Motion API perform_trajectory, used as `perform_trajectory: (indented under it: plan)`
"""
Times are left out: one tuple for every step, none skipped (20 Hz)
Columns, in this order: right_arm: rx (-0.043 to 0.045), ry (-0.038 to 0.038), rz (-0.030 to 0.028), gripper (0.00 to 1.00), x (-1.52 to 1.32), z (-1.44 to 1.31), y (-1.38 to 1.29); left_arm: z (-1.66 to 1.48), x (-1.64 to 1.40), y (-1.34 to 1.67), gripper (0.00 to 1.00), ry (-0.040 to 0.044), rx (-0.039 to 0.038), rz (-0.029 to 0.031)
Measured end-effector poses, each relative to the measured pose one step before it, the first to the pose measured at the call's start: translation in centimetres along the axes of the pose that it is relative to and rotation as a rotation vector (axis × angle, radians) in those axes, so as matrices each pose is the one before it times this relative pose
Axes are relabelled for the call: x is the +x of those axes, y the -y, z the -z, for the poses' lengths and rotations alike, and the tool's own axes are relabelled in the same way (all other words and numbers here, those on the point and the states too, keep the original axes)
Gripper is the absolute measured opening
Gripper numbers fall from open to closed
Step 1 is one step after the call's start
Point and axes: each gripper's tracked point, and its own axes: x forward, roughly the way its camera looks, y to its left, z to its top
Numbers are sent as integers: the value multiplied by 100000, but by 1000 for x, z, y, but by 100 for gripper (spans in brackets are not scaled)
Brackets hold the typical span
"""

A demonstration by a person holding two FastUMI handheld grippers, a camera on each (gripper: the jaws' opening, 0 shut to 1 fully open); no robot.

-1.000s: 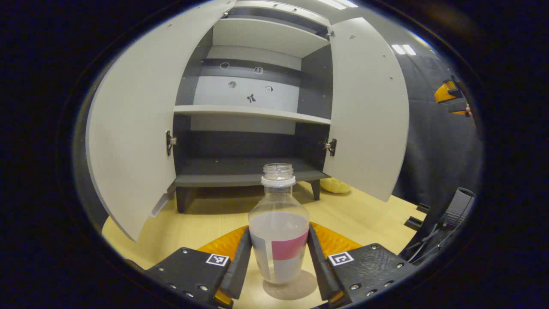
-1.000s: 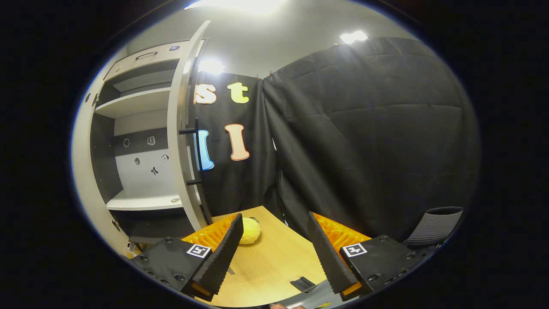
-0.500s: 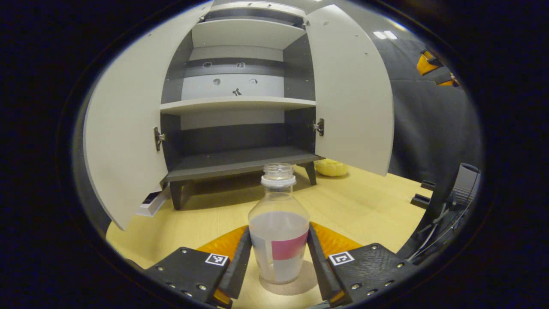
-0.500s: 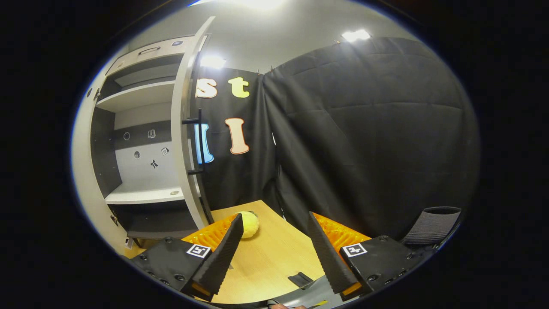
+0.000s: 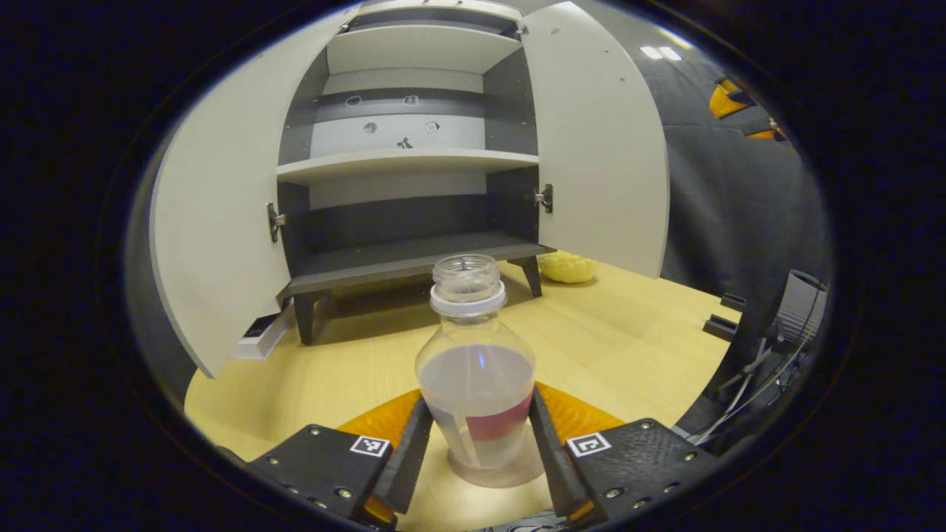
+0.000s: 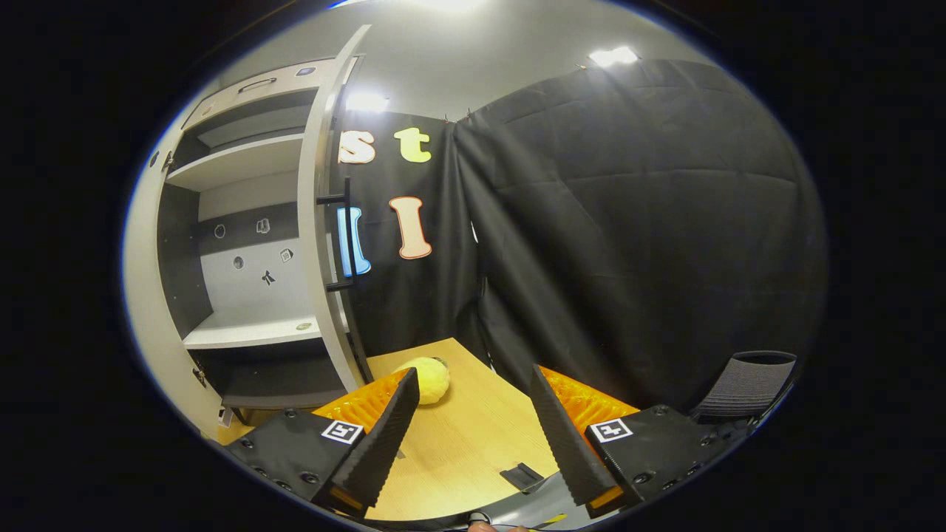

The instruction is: Grasp the bottle in the cabinet with the left hand and place it on the coaster, then close the right door with the right hand and the left door with the left hand.

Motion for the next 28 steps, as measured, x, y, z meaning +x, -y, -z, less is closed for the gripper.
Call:
perform_trajectory:
  plan:
    - [-13,5,-23,92,155,60,-81,503,69,112,72,-221,-749,143]
    - [304,-200,-47,92,113,123,1,29,-23,604,88,-159,-486,510]
    - [565,-542,-12,96,127,165,-53,-178,38,565,96,226,-53,319]
    - [711,-714,60,96,155,201,-72,-374,118,221,100,604,-154,268]
    - [514,-389,112,96,174,88,-95,-202,-172,-132,100,433,-466,683]
    - [122,80,138,92,264,-7,-30,-296,-192,-161,100,769,-376,90]
    - [-192,288,263,92,216,-184,44,-556,-174,82,100,926,-326,253]
    - [-165,314,192,96,260,26,-47,-780,-353,394,100,739,-157,1658]
    - [135,144,119,96,238,-213,-92,-1298,-832,337,100,1391,88,998]
    - [486,52,-109,96,226,-47,-112,-903,-512,-100,100,952,-540,794]
    - [757,-56,-155,96,246,-198,-127,-1057,-898,-115,100,910,-1524,1674]
    - [628,-15,-305,92,244,-218,-107,-1410,-799,3,100,1197,-2377,2154]
    - [338,583,290,92,205,-482,58,-1192,-901,43,100,1314,-1981,1750]
    - [336,1161,147,92,1309,78,524,-1586,-751,-116,100,1784,-1657,944]
    - [590,1383,103,92,201,-816,138,-1633,-703,-352,100,2485,-1255,28]
    - [739,1406,93,92,131,-678,137,-1926,-642,-342,100,2830,-775,-635]
    - [785,1319,55,92,231,-706,94,-1921,-649,-556,94,2902,-148,-1734]
    - [727,1290,-86,92,205,-457,9,-2039,-446,-787,94,3025,324,-2618]
    - [463,1173,-474,92,170,-534,-120,-1911,-709,-788,94,2927,683,-2950]
    - [-105,918,-642,92,161,-272,-195,-2058,-526,-802,94,3001,587,-2829]
    - [-1077,864,-627,95,125,-319,-236,-2017,-322,-925,94,3072,48,-2771]
    - [-2403,1237,-1003,92,139,-338,-264,-1863,-345,-839,94,2833,-216,-3279]
    - [-3386,1746,-1345,92,282,-667,-297,-1778,-265,-992,94,2250,-313,-3630]
    - [-3182,2072,-1581,92,171,-811,-301,-1484,218,-1025,93,1518,157,-3962]
    - [-2435,2162,-2260,92,-681,-1804,-798,-1155,197,-1040,93,890,833,-4266]
    - [-1763,1893,-2785,92,327,-842,-579,-1207,32,-846,99,793,1593,-3920]
    - [-1173,1047,-3219,92,377,-709,-543,-792,-242,-700,94,268,1942,-3329]
    - [-208,504,-3993,95,417,-462,-736,-827,-234,-604,87,65,2099,-3143]
